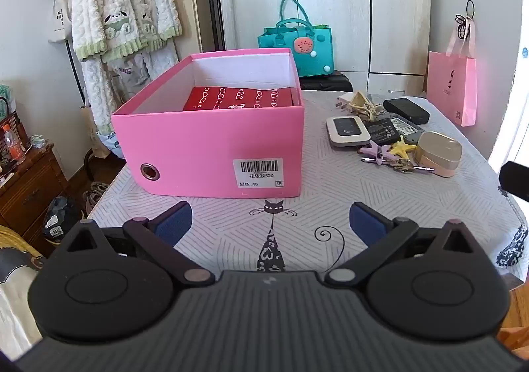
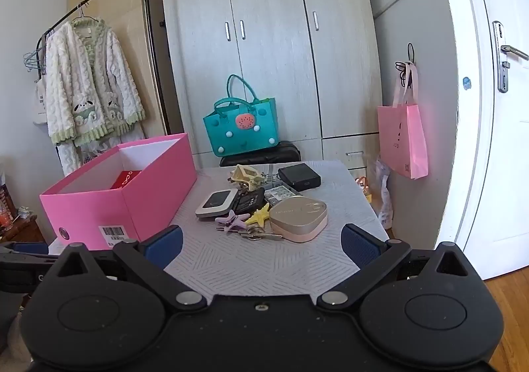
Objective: Organize rigid objects
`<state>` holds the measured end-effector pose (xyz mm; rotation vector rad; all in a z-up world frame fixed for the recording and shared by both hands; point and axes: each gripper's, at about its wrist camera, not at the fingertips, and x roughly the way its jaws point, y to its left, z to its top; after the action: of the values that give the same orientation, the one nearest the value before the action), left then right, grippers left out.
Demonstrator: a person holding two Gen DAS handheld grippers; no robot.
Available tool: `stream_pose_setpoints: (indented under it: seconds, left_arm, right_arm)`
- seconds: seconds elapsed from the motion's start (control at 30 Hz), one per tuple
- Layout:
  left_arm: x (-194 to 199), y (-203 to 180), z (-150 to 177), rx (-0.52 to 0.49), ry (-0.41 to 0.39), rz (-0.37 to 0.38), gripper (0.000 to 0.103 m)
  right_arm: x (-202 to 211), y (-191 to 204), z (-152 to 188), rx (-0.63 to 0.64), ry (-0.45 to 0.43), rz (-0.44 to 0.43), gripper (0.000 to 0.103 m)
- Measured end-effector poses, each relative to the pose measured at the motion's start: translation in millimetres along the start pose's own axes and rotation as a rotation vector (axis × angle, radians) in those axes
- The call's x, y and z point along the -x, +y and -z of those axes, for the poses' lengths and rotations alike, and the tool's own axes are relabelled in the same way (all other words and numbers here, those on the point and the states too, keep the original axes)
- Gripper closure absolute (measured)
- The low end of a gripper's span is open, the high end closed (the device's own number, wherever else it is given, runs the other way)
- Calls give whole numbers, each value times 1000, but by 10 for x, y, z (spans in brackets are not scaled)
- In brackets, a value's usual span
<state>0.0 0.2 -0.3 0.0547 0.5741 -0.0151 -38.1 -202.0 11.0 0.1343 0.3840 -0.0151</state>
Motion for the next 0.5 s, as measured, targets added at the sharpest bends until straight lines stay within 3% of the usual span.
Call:
stream_pose_setpoints:
  seconds: [0.27, 0.5]
  left_arm:
    - [31, -6, 13, 15, -30, 3, 0]
    - [6, -121, 56, -2, -79, -26, 0]
  right_arm:
    - [-1, -12, 72, 20, -26, -16, 0]
    - [31, -21, 159, 76, -108, 15, 0]
